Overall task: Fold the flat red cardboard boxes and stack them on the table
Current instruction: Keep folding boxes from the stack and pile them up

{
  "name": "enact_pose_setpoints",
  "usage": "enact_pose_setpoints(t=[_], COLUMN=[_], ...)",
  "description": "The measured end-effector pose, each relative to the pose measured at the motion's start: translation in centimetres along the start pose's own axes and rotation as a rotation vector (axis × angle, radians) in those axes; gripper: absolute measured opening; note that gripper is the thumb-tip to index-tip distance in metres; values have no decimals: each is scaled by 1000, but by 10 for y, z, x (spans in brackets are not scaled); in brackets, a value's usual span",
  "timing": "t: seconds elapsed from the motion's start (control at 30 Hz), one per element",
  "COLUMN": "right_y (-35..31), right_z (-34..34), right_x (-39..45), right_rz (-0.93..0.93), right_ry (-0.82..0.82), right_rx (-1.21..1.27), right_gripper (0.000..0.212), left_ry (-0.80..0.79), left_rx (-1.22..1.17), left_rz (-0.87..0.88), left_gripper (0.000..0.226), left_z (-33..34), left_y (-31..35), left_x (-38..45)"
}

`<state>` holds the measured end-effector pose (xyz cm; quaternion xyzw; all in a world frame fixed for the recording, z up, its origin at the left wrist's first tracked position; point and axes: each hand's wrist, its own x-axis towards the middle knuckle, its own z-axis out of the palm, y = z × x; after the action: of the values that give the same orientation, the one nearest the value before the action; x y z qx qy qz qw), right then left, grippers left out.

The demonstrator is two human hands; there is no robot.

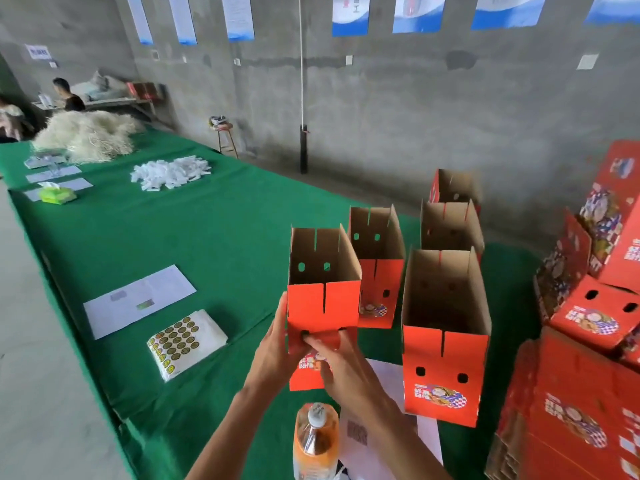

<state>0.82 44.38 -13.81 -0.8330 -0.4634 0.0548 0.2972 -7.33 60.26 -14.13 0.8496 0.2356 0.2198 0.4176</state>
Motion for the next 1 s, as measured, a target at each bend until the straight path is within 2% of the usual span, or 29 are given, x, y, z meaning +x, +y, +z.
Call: enact_pose_setpoints(t=[0.1,0.2,0.37,0.53,0.77,0.87,1.0], right_y=[27,48,76,89,68,32,-5], right_z=[14,25,25,9,-20,-53,-117], right_x=[5,17,40,51,34,10,-37], right_rz=[44,65,189,200,182,106,-92], right_ry=[-22,-49,-125,-66,47,184,536], right_rx=[-21,-41,-52,-39,14,74,162], right_gripper=[59,61,62,60,58,52,39], left_ry=[-34,-41,18,11,120,245,405], left_rx=[38,127,213,263,202,70,-146], left_rz=[-10,-58,-123,-155,-347,-200,109], left_gripper=[105,93,83,85,69,52,46], left_z=[25,44,73,93,97,84,69], left_y=[-19,-35,-34,-23,7,41,104], left_x=[20,41,83,103,78,55,26])
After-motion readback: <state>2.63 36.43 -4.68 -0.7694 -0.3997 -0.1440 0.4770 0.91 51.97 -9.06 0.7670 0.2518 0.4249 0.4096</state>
